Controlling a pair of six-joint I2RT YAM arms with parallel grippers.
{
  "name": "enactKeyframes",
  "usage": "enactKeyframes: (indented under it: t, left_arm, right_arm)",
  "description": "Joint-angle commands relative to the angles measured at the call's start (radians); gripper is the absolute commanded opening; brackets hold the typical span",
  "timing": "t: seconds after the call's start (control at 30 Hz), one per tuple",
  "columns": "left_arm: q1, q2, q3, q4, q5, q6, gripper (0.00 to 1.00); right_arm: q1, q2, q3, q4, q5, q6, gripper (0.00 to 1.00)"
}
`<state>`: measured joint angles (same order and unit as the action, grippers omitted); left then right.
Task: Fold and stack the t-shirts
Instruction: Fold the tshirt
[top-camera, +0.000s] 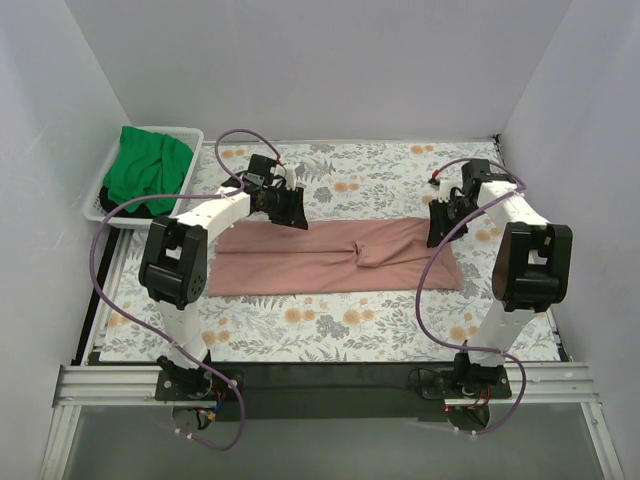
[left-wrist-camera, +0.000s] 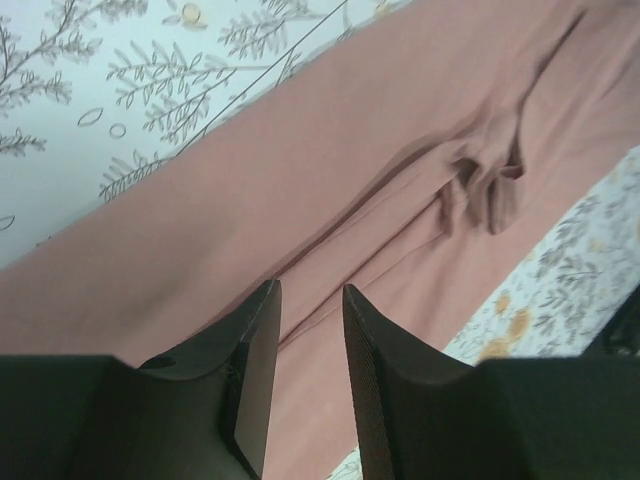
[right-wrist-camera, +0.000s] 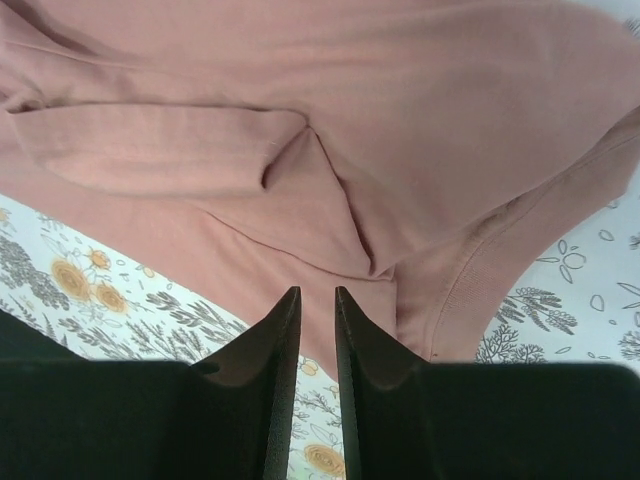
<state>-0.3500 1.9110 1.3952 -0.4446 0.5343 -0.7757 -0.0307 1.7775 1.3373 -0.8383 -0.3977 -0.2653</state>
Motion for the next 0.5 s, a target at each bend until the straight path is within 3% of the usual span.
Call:
enactKeyframes:
  t: [0.0, 0.23, 0.47]
  left_arm:
    - [0.006, 0.008, 0.002, -0.101, -0.120, 0.107, 0.29]
    - [0.043, 0.092, 0.033, -0.200, -0.189, 0.230, 0.25]
    - [0.071, 0.091, -0.085, -0.250, -0.221, 0.329, 0.23]
  right_arm:
    - [0.005, 0.037, -0.016, 0.011, 0.052, 0.003, 0.26]
    - [0.023, 0.198, 0.074, 0.048, 0.135, -0.014, 0.26]
    - [0.090, 0.492, 0.438, 0.038, 0.235, -0.029, 0.25]
